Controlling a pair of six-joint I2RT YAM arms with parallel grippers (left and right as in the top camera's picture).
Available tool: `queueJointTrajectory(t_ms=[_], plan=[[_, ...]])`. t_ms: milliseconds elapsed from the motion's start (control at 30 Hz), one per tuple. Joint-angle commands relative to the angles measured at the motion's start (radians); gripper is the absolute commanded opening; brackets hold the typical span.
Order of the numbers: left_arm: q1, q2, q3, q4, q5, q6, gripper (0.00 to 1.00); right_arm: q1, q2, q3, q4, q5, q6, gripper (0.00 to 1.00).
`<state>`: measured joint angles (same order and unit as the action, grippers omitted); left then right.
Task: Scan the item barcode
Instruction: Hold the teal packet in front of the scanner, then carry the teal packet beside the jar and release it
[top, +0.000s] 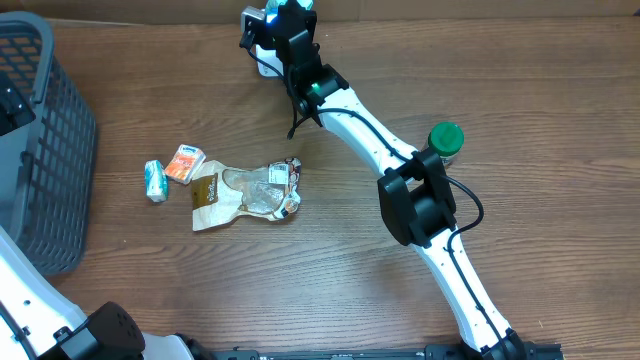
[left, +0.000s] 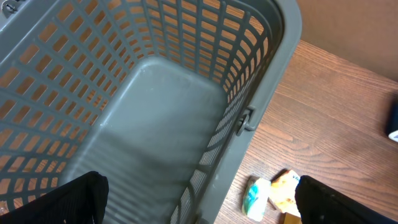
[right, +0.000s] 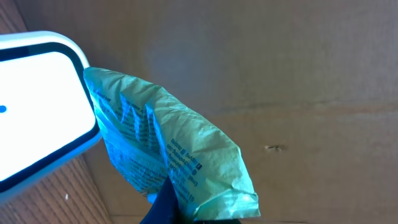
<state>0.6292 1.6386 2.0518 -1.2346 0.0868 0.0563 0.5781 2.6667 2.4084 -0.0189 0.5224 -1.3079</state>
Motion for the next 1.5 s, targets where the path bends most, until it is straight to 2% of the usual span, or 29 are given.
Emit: queueJointTrajectory(t_ms=[0,400,533,667,867,1133,1267,1467], plan=[[0.000,0.000,-0.003,0.001,0.008,0.015,1.00,-0.006,-0.018,0.019,0.013,0.012,-0.003,0.04],[0.000,0.000,-0.003,0.001,0.008,0.015,0.99,-0.004,-0.019,0.019,0.012,0.014,-0.010,0.04],[0.000,0.000,-0.003,0.001,0.008,0.015,1.00,-0.004,-0.046,0.019,0.010,0.014,0.030,0.04],[0.000,0.000,-0.003,0.001,0.008,0.015,1.00,-0.008,-0.143,0.019,-0.071,-0.037,0.238,0.04],[0.000,0.000,-0.003,0.001,0.008,0.015,1.00,-0.009,-0.325,0.019,-0.365,-0.171,0.566,0.04],[0.000,0.000,-0.003,0.001,0.008,0.015,0.99,-0.034,-0.559,0.020,-0.822,-0.384,1.251,0.04],[0.000,0.000,-0.003,0.001,0.008,0.015,0.99,-0.082,-0.629,0.020,-1.056,-0.495,1.413,0.04],[0.000,0.000,-0.003,0.001,0.008,0.015,1.00,-0.180,-0.641,0.008,-1.421,-0.532,1.416,0.04]])
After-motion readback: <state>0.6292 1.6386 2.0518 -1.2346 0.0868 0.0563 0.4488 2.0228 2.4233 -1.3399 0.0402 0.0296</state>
